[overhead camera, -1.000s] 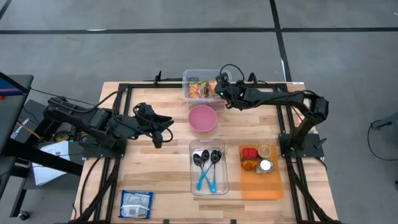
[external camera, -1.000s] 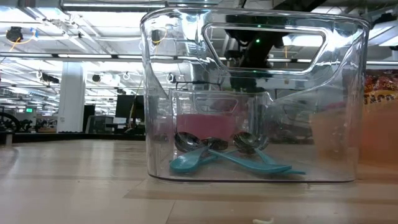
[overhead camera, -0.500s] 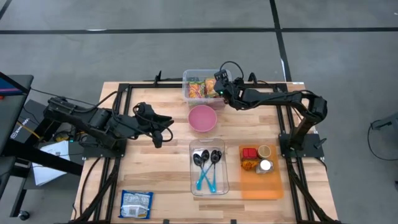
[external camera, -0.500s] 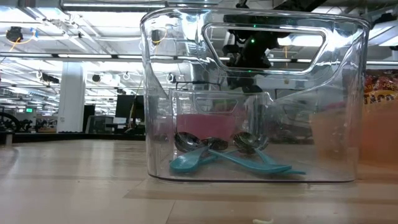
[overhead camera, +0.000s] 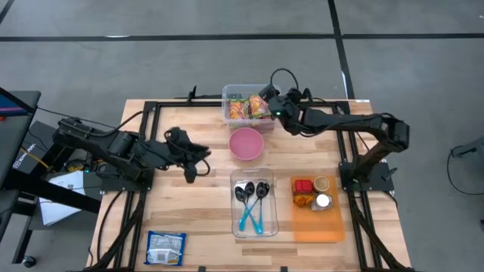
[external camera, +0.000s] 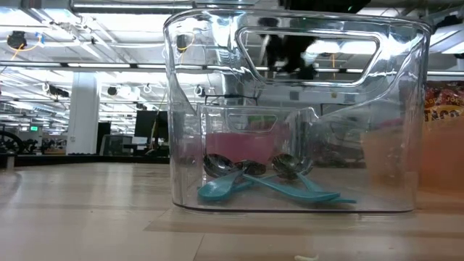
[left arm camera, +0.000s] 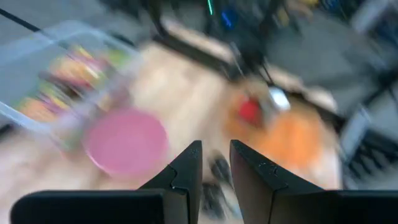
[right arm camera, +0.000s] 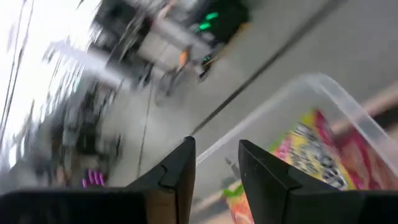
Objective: Pick & Place Food Item
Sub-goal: Put the blue noodle pack into the top transparent bin
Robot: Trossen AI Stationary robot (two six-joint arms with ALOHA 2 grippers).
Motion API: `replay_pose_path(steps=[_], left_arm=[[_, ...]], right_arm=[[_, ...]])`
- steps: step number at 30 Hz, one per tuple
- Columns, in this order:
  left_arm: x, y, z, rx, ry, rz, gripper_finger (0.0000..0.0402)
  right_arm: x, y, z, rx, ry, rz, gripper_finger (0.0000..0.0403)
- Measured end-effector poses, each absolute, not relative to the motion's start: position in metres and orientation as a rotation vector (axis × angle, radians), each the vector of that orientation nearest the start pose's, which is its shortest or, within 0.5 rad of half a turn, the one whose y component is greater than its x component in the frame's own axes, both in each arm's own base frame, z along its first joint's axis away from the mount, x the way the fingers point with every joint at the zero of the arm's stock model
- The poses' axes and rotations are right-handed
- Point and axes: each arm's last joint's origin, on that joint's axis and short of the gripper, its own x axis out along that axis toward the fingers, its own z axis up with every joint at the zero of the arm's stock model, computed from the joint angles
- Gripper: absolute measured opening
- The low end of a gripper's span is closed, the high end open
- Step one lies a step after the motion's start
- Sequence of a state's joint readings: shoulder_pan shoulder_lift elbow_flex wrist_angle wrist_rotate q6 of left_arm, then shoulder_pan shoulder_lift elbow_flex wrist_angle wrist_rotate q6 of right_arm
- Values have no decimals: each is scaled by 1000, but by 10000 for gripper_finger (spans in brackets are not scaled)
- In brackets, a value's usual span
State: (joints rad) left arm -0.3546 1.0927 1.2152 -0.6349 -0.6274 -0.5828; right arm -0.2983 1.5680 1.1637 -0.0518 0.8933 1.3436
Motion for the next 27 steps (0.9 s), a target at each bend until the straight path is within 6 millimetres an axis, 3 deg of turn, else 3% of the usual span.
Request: replay_pose_path(steps=[6, 12, 17, 21, 27], left_arm=[[197, -81, 360, -358, 718, 49, 82], [187, -125, 332, -345, 1070, -163, 112], [196, -159, 303, -291, 1273, -282, 143], [212, -187, 278, -157, 1290, -424, 159], [225, -199, 226, -43, 1411, -401, 168]], right_arm=[[304, -99, 346, 679, -141, -881, 116], [269, -73, 381, 627, -98, -670, 116], [254, -56, 387, 564, -9, -616, 116], [254, -47, 383, 554, 50, -593, 116], [256, -36, 382, 557, 63, -557, 116]])
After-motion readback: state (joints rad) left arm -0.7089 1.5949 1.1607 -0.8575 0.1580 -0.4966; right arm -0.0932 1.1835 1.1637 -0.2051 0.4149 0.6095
